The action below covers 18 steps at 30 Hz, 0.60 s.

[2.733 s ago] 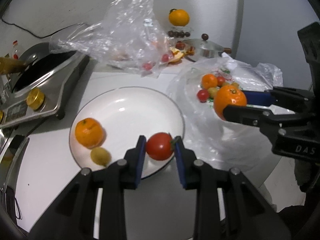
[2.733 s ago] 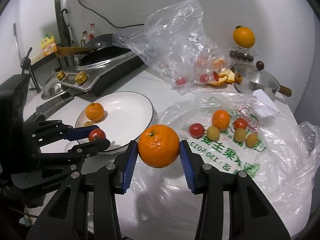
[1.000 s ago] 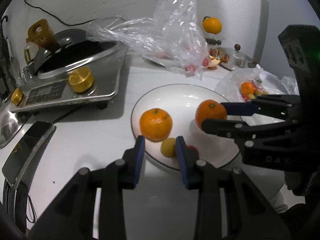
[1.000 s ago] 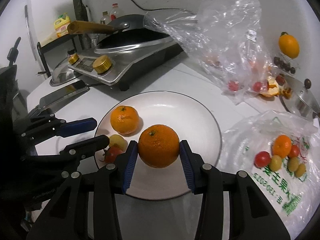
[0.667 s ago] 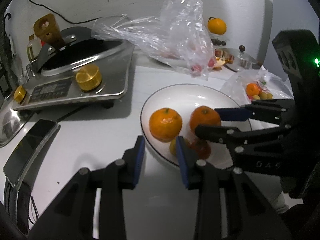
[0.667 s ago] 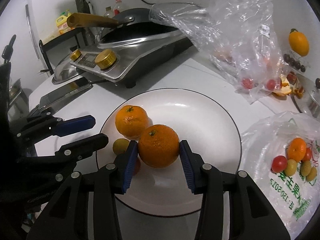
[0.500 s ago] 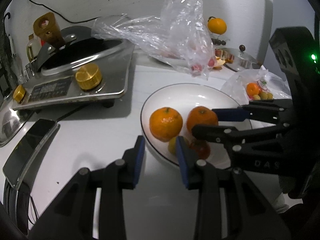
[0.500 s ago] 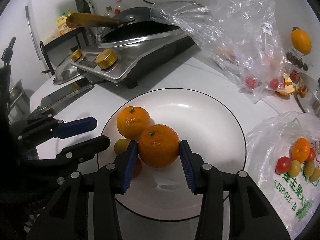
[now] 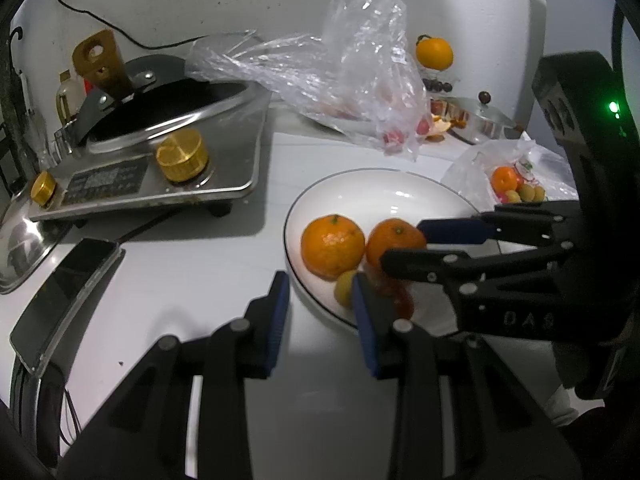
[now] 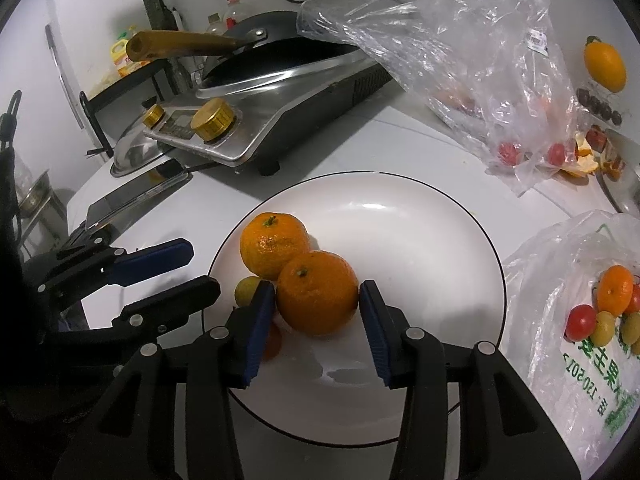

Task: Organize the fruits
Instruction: 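Lower the mandarin onto the plate and open the right gripper while the left releases the tomato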

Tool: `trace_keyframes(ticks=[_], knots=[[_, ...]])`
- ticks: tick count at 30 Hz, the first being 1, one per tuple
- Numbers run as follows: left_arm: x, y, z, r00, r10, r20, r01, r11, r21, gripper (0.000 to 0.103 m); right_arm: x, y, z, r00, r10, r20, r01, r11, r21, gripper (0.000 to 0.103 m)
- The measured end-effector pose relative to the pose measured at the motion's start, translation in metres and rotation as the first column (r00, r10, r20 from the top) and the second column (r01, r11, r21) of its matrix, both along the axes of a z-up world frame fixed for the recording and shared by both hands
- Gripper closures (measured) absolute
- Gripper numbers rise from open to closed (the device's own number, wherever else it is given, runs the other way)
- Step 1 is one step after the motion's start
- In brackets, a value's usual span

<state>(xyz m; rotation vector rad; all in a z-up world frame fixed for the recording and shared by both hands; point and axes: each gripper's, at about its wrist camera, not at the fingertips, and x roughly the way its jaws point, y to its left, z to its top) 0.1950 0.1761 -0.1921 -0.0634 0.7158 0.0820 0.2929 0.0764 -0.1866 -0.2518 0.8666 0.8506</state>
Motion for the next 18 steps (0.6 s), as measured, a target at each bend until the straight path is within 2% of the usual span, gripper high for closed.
trace_keyframes(ticks=[18], knots=[[-0.005, -0.022, 0.010, 1.000, -0.025, 0.008, 0.025, 0.999, 0.027, 0.069, -0.010, -0.024, 0.017, 0.999, -0.027, 0.035, 0.026, 0.999, 0.031, 0.057]])
